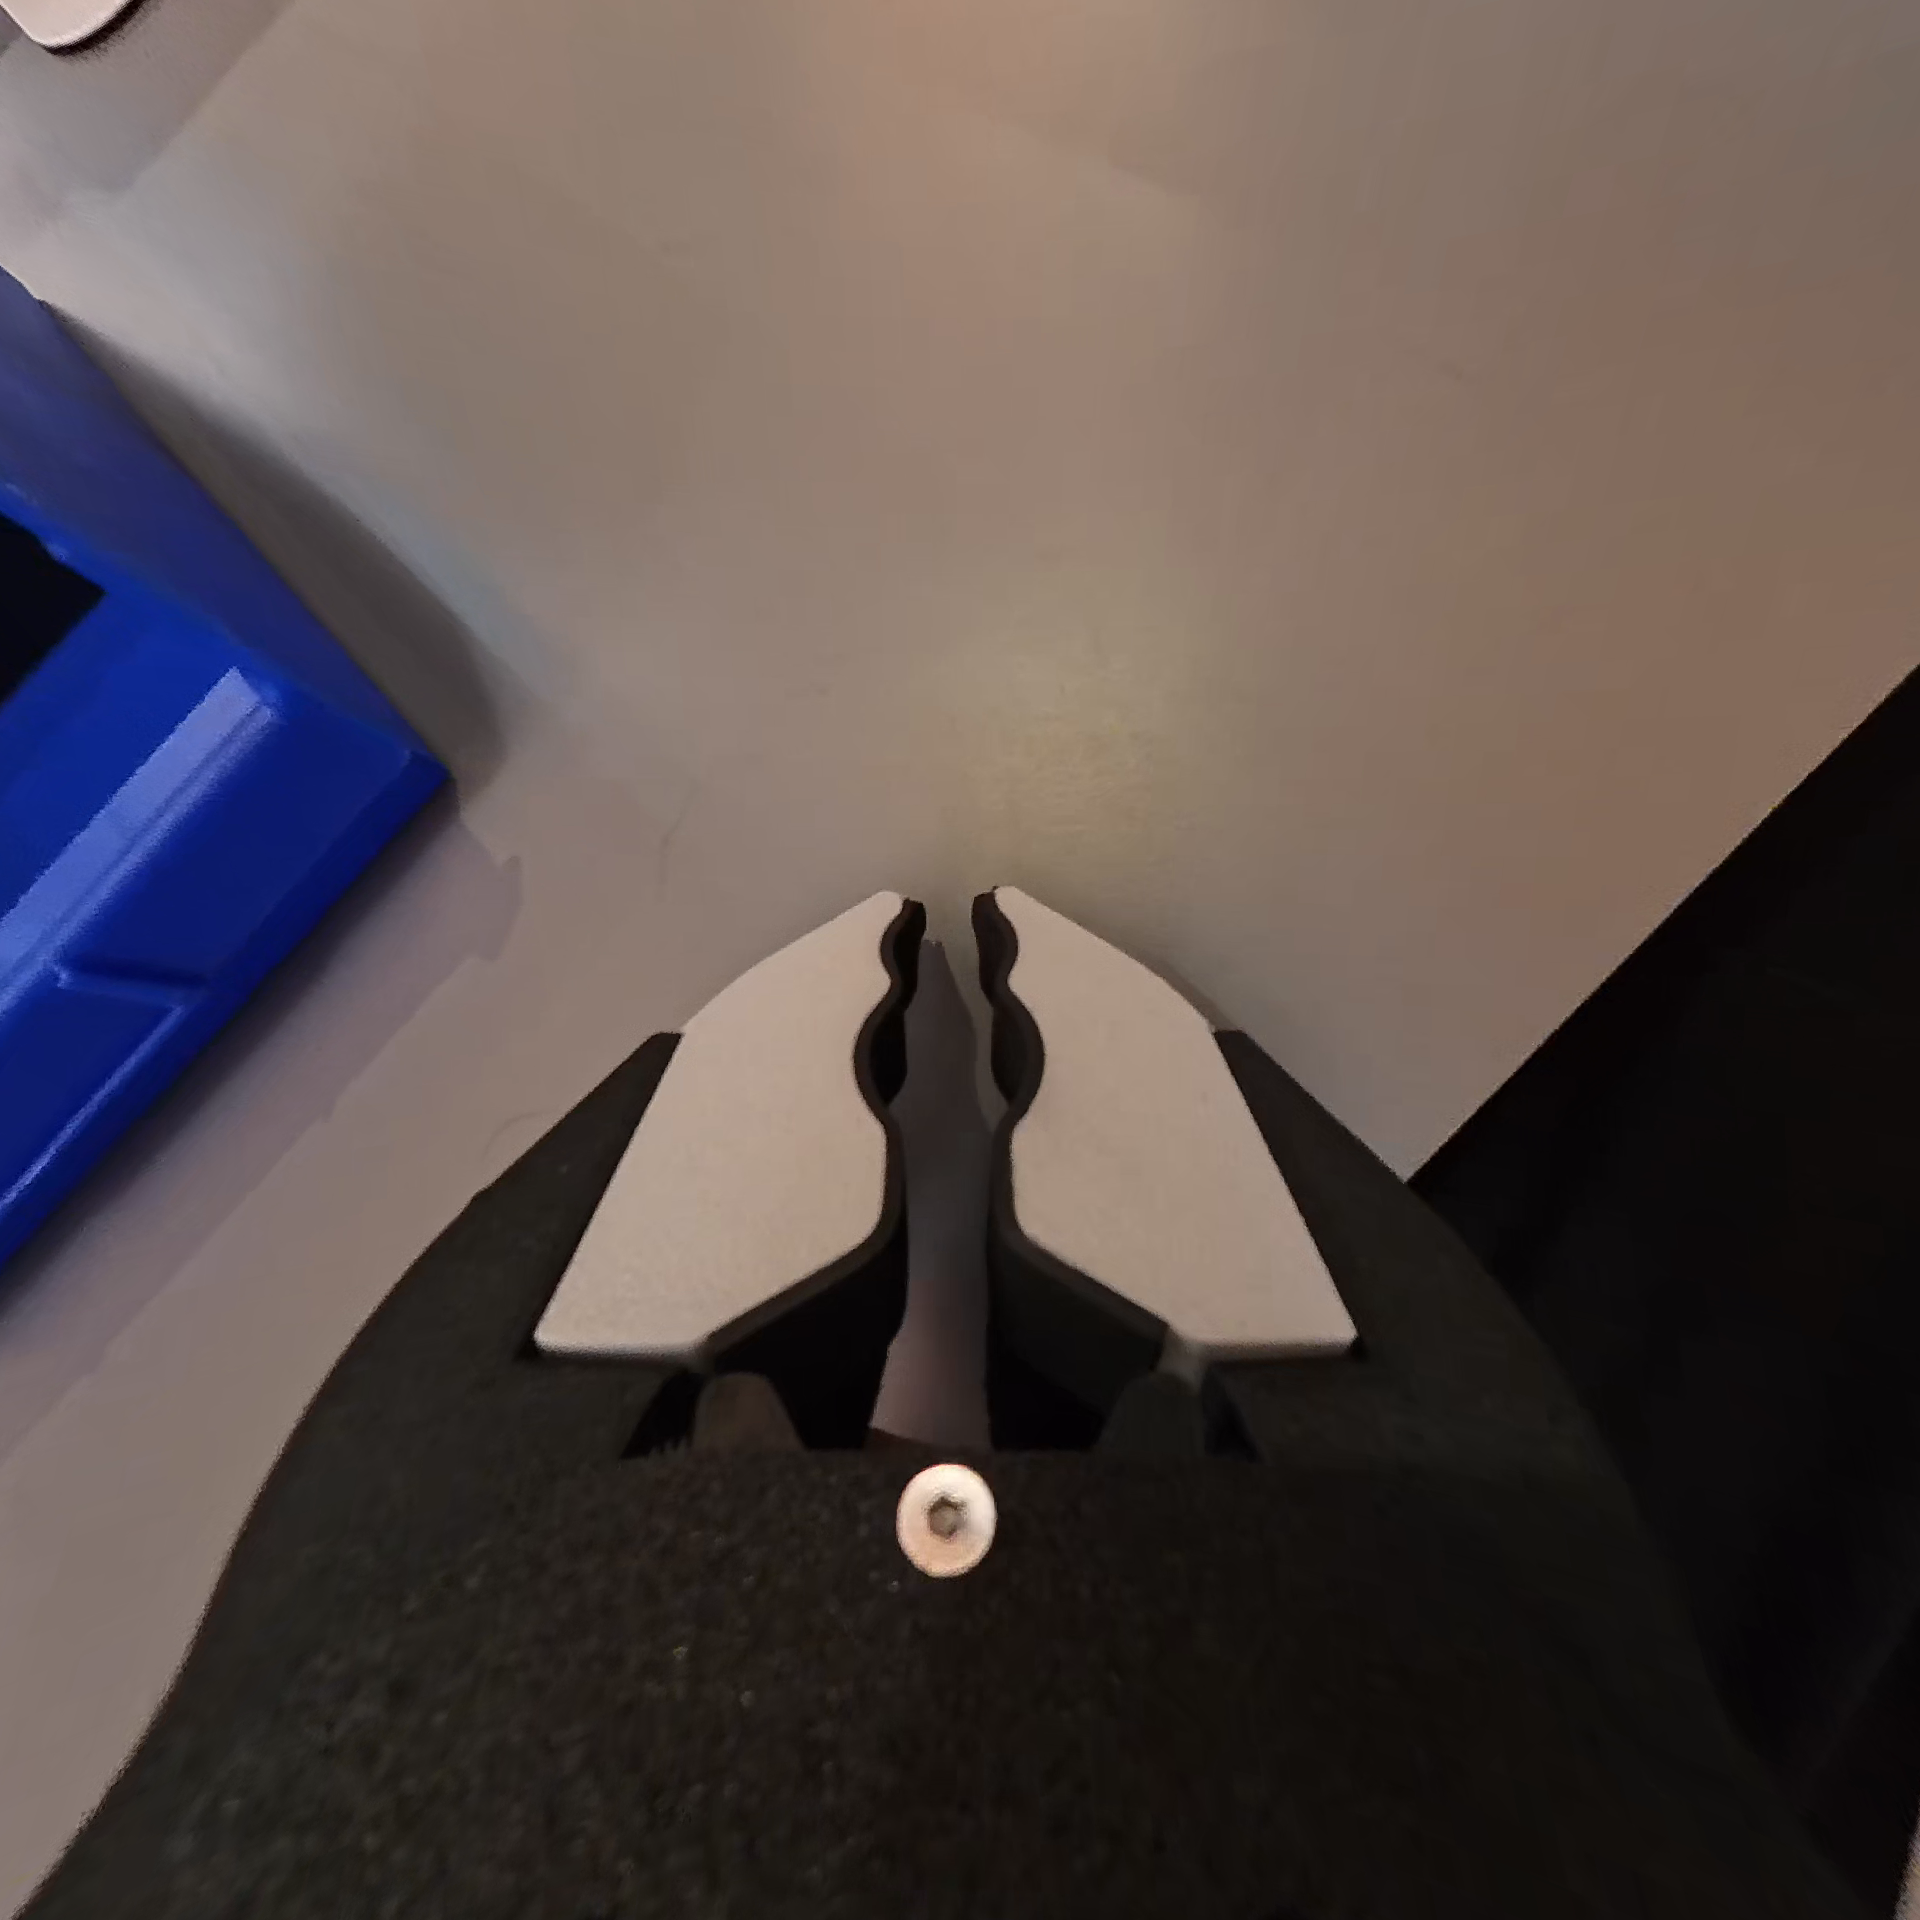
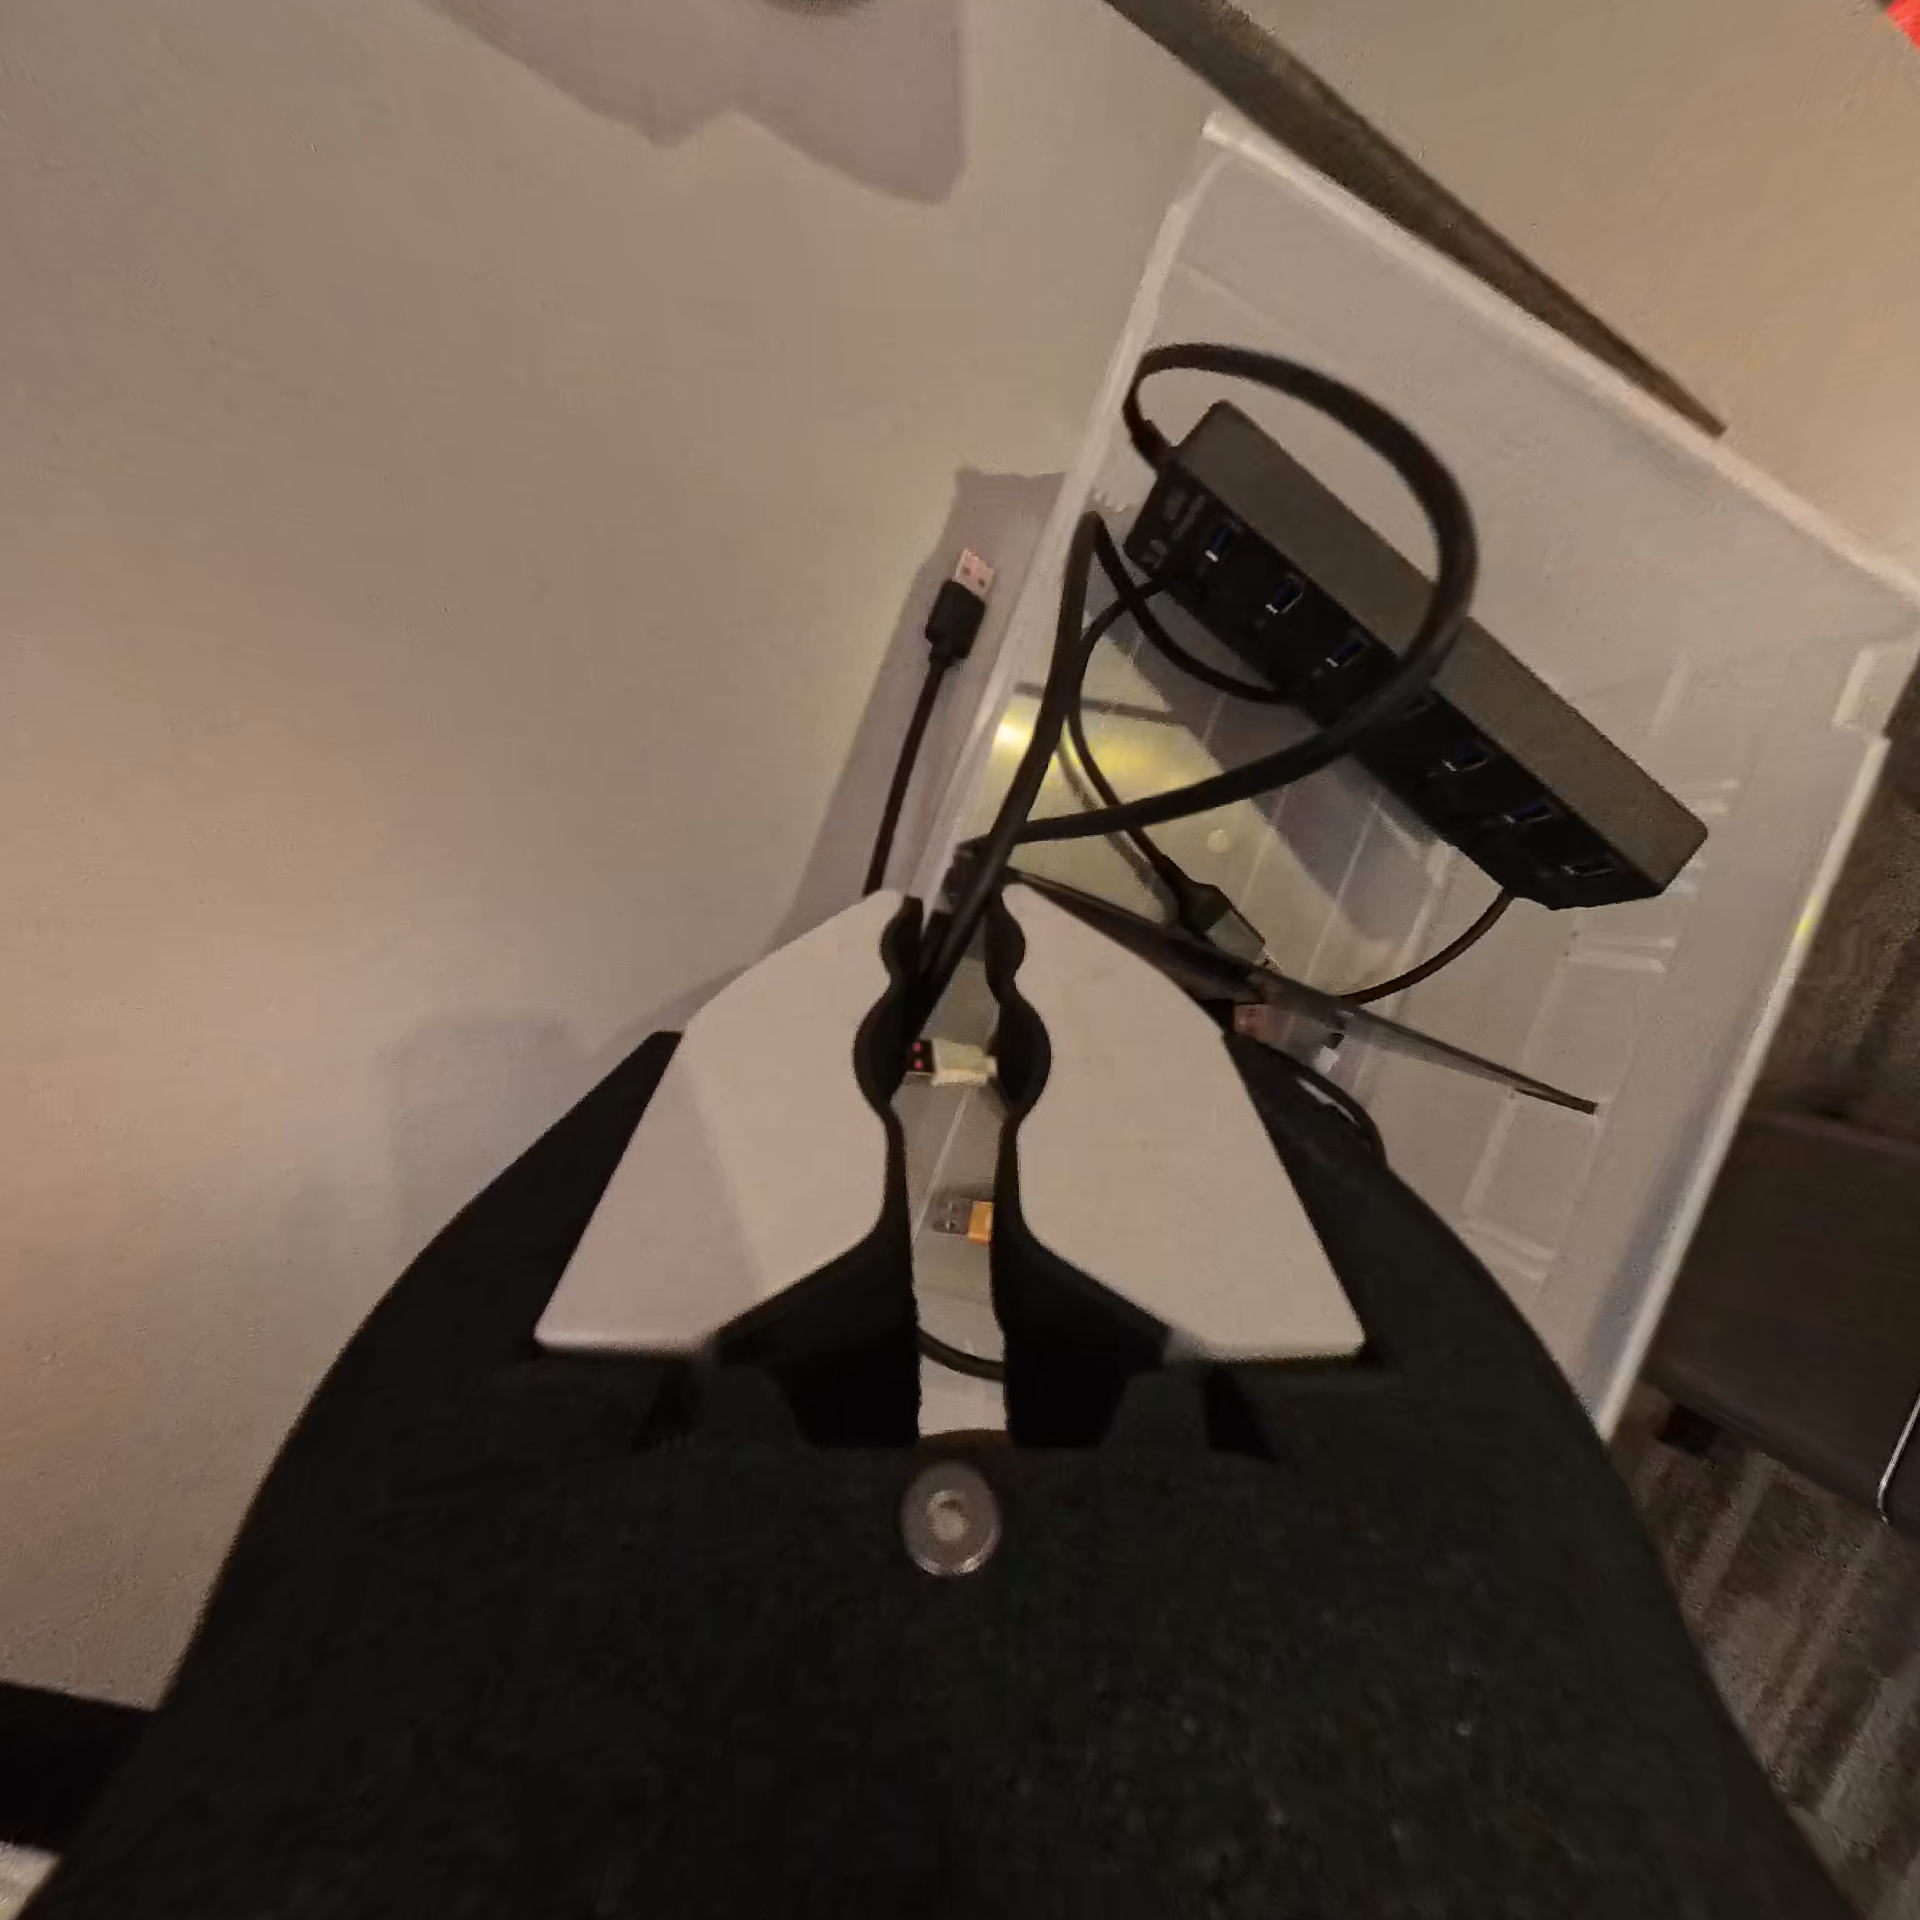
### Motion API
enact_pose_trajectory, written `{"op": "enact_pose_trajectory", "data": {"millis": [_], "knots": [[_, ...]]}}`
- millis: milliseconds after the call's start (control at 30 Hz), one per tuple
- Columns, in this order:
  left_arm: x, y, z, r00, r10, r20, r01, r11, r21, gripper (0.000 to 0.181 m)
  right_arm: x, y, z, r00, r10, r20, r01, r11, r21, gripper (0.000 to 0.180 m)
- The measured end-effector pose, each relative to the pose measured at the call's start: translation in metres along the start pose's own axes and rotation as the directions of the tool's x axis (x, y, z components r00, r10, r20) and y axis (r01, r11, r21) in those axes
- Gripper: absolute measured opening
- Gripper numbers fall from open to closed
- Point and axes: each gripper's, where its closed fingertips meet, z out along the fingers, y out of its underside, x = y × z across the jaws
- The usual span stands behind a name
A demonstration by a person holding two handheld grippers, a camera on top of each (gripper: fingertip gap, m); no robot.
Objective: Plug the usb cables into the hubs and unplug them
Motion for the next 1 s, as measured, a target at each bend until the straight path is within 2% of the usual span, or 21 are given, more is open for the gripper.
{"op": "enact_pose_trajectory", "data": {"millis": [167,267,333,400,467,533,600,767,833,867,933,1000], "knots": [[0.001,0.001,0.0,1.0,0.01,0.004,-0.01,1.0,-0.004,0.01,0.027,-0.024,-0.029,0.997,0.033,0.067,-0.037,0.997,0.072,0.009],[0.0,0.001,0.0,1.0,0.008,0.004,-0.008,1.0,-0.006,0.01,0.06,-0.043,-0.049,0.993,0.037,0.114,-0.053,0.989,0.14,0.003],[-0.001,0.002,0.0,1.0,0.008,0.007,-0.007,1.0,-0.007,0.01,0.087,-0.053,-0.057,0.995,-0.015,0.102,-0.005,0.982,0.189,0.003],[-0.001,0.002,0.0,1.0,0.006,0.007,-0.006,1.0,-0.009,0.01,0.116,-0.053,-0.055,0.997,-0.057,0.052,0.048,0.984,0.17,0.003],[-0.002,0.003,0.001,1.0,0.008,0.007,-0.008,1.0,-0.014,0.01,0.135,-0.055,-0.049,0.999,-0.042,0.035,0.035,0.985,0.17,0.003],[-0.002,0.003,0.002,1.0,0.013,0.011,-0.013,1.0,-0.017,0.01,0.137,-0.061,-0.04,0.995,-0.018,0.1,-0.002,0.98,0.199,0.003],[-0.002,0.002,0.002,1.0,0.012,0.01,-0.012,1.0,-0.017,0.01,0.143,-0.071,-0.032,0.995,-0.009,0.1,-0.016,0.969,0.246,0.003],[-0.003,0.003,0.003,1.0,0.012,0.015,-0.011,1.0,-0.019,0.01,0.172,-0.092,-0.018,0.998,0.059,-0.029,-0.043,0.916,0.399,0.004],[-0.005,0.003,0.002,1.0,0.01,0.021,-0.009,1.0,-0.018,0.01,0.171,-0.096,-0.019,0.995,0.101,0.015,-0.096,0.875,0.474,0.003],[-0.005,0.003,0.002,1.0,0.006,0.021,-0.005,1.0,-0.017,0.01,0.175,-0.095,-0.018,0.996,0.087,-0.034,-0.059,0.871,0.489,0.003],[-0.005,0.002,0.002,1.0,-0.009,0.012,0.009,1.0,-0.009,0.01,0.181,-0.089,-0.013,0.975,-0.051,-0.218,0.151,0.869,0.47,0.004],[-0.006,0.0,0.001,1.0,-0.023,0.006,0.023,1.0,0.003,0.01,0.186,-0.078,-0.003,0.891,-0.208,-0.404,0.37,0.849,0.378,0.004]]}}
